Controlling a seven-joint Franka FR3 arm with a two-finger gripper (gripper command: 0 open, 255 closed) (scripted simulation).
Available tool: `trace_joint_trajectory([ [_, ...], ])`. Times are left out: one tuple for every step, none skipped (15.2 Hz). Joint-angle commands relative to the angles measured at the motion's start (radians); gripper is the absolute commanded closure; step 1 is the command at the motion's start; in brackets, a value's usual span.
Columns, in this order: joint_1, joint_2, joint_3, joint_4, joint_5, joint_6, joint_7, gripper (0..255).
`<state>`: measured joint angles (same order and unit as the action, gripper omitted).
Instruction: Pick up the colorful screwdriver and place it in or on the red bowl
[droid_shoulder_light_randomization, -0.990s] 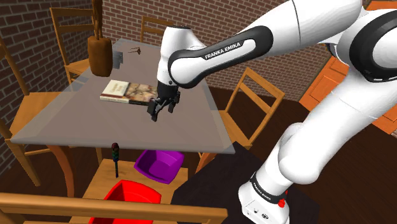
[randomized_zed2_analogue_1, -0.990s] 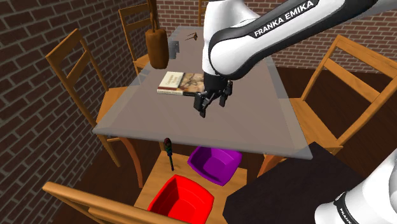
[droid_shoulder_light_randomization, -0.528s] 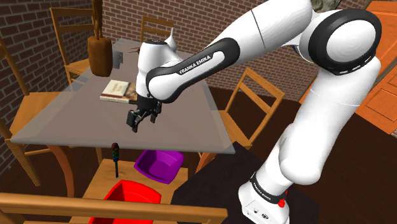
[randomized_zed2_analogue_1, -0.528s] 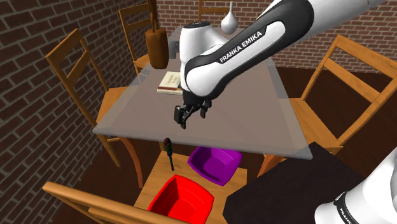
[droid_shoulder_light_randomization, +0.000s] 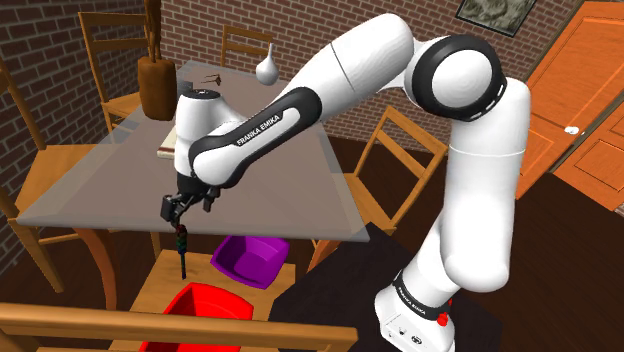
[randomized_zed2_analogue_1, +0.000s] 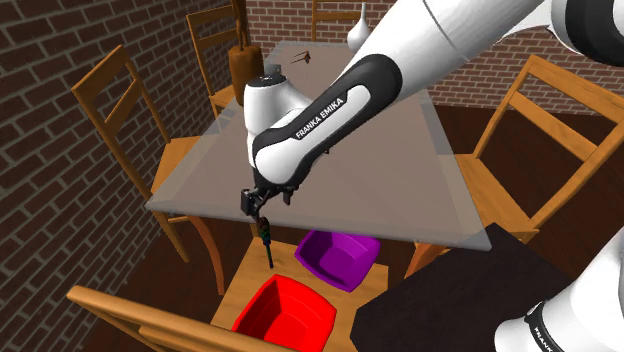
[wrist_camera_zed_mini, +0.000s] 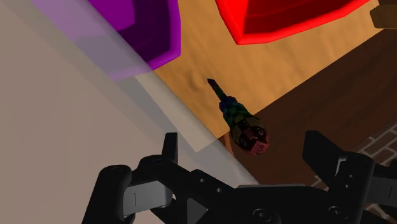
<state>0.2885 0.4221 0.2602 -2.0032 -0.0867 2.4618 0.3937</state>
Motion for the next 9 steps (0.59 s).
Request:
trace_joint_trajectory([
  [0.028,0.072,-0.003,0.063,-0.017,0.012,0.024,0],
  [0.030,0.082,-0.006,0.064,-0.020,0.021,0.026,0],
  [0.033,0.093,-0.008,0.065,-0.023,0.030,0.028,0],
  [0.035,0.104,-0.011,0.066,-0.026,0.039,0.030,0],
  [0.038,0.115,-0.013,0.068,-0.029,0.048,0.032,0],
  [0.040,0.125,-0.016,0.070,-0.032,0.057,0.035,0],
  [0.043,0.136,-0.018,0.072,-0.035,0.066,0.037,0],
  [0.045,0.148,-0.021,0.075,-0.038,0.074,0.039,0],
  [0.047,0.154,-0.022,0.076,-0.040,0.079,0.040,0],
])
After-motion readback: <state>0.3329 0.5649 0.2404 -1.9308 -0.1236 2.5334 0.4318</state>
